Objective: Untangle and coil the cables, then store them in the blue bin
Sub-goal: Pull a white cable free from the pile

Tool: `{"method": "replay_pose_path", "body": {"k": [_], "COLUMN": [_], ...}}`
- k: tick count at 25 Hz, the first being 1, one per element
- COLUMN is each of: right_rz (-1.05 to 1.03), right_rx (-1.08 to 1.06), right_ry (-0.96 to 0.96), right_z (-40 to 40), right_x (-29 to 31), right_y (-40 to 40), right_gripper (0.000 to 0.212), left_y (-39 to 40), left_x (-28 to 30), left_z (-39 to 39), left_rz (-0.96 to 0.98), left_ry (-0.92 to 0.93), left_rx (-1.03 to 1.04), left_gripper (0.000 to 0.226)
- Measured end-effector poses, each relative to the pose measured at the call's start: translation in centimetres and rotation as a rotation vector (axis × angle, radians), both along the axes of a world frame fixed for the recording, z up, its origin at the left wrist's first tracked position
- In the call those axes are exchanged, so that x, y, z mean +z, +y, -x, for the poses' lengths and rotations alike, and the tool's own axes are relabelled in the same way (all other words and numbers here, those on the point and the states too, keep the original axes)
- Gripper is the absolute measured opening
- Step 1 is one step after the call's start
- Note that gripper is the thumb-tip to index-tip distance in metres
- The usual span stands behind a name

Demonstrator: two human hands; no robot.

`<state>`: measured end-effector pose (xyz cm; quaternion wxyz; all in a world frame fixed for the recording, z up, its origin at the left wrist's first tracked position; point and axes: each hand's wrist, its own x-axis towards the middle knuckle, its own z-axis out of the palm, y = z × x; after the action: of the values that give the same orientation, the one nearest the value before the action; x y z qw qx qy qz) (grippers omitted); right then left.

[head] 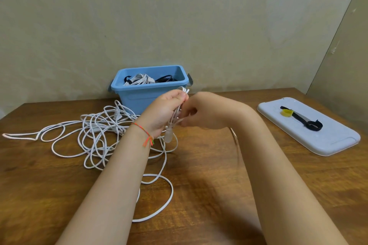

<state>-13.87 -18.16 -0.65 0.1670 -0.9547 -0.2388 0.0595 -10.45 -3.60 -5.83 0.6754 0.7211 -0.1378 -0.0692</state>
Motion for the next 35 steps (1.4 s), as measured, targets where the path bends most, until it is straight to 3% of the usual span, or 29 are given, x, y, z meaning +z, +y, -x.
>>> {"method": "replay_pose_path", "body": {"k": [2, 4, 7, 9, 15, 19, 23, 27, 31, 35], "right_rz": [-0.196, -0.316, -0.456, -0.454, -0.501, -0.629, -0.684, -0.528, -0.424, -0.477], "right_rx": [0.006, -0.072, -0.242, -0.252, -0.288, -0.234, -0.217, -0.367, -0.414, -0.448], "right_ry": [-0.032, -0.144, -0.278, -0.26, -0.239, -0.179, -0.119, -0.178, -0.012, 0.001], "right_z": [0.0, -0.5, -1.8, -2.4, -2.9, -2.5, -2.9, -3.9, -3.7, -3.1], "right_x": [0.5, 0.5, -0.2, -0.8, -1.4, -1.1, -1.5, -2.2, -2.3, -1.8], "right_y": [-0.7, -1.2, -1.6, -1.5, -0.8, -1.2, -1.6, -2.7, -3.7, -4.2], "right_gripper": [0.008, 0.009, 0.025, 0.032, 0.051, 0.047, 0.041, 0.026, 0.014, 0.006], "left_y": [-0.1, 0.0, 0.4, 0.6, 0.1, -0.1, 0.3, 0.9, 2.2, 2.6], "left_x": [0.0, 0.0, 0.3, 0.3, 0.4, 0.2, 0.3, -0.4, -1.3, -1.3], "left_z": [0.1, 0.1, 0.1, 0.1, 0.1, 0.2, 0.4, -1.1, -2.2, -2.2], "left_rz": [0.006, 0.132, 0.388, 0.478, 0.542, 0.515, 0.513, 0.814, 1.166, 1.171], "left_ry": [0.029, 0.132, 0.313, 0.362, 0.383, 0.373, 0.363, 0.398, 0.374, 0.298], "left_rx": [-0.034, -0.133, -0.314, -0.349, -0.27, -0.268, -0.342, -0.129, 0.291, 0.438], "left_gripper": [0.023, 0.023, 0.023, 0.03, 0.044, 0.051, 0.044, 0.042, 0.047, 0.046]}}
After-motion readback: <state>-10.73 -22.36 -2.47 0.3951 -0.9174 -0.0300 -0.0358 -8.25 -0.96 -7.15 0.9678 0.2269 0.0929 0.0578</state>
